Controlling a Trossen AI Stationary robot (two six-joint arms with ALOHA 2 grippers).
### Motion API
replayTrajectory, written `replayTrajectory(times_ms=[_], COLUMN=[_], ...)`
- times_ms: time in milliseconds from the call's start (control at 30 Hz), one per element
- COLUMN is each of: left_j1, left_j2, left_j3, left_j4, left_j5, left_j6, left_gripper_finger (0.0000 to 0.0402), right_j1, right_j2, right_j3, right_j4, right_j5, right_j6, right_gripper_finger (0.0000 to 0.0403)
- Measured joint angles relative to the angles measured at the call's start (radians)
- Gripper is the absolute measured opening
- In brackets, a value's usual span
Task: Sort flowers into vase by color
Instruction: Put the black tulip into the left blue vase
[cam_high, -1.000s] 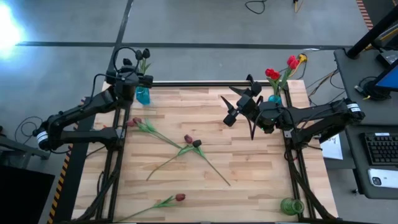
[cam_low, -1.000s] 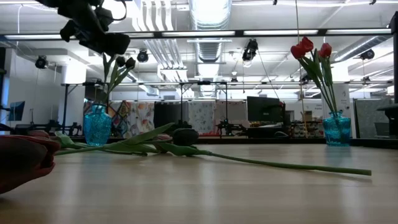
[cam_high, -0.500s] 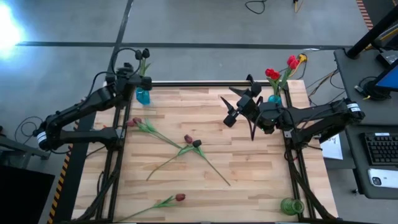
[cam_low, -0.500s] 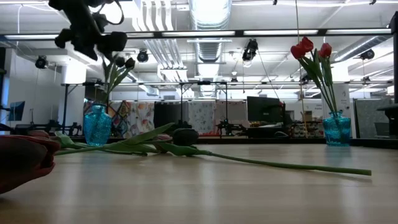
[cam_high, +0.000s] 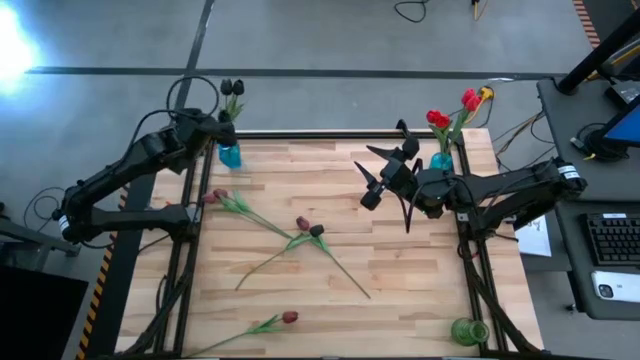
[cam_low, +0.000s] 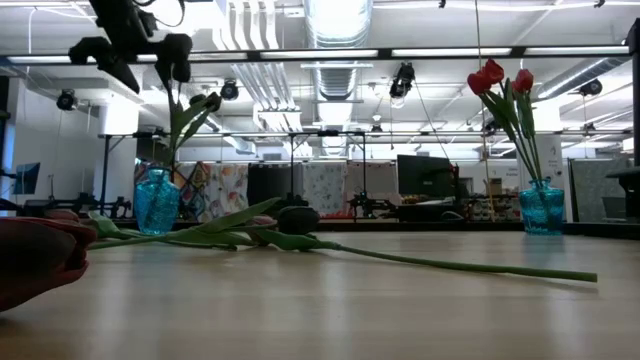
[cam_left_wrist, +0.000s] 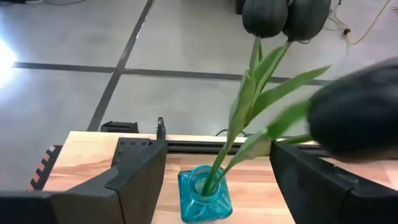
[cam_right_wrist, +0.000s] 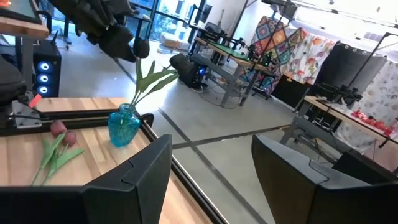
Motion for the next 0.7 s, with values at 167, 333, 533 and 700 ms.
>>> replayTrajectory(times_ms=[167,333,533,700], left_j1=[-0.020,-0.116,-0.376,-0.661], left_j2=[-0.057,-0.139,-0.197,-0.150], left_j3=[0.016,0.016,-0.002,-0.029], left_j4=[-0.030,-0.030,0.018,0.134], left_j5=[0.033,0.085,0.135,0.079], left_j6=[-0.022,0.002,0.038,-0.020], left_gripper_finger=[0.0274,0.0271,0.0254,0.0245], right_j1=[0.000,0.000,-0.003,-0.008], right_j2=[-0.002,-0.004,-0.004,-0.004], right_j3=[0.017,0.065,0.081,0.073], right_j4=[-0.024,-0.123,-0.216,-0.255], right_j5=[-0.024,-0.062,-0.173,-0.183], right_j6=[-0.002,0.000,0.015,0.069], right_gripper_finger=[0.0215,0.0215,0.0215,0.0215])
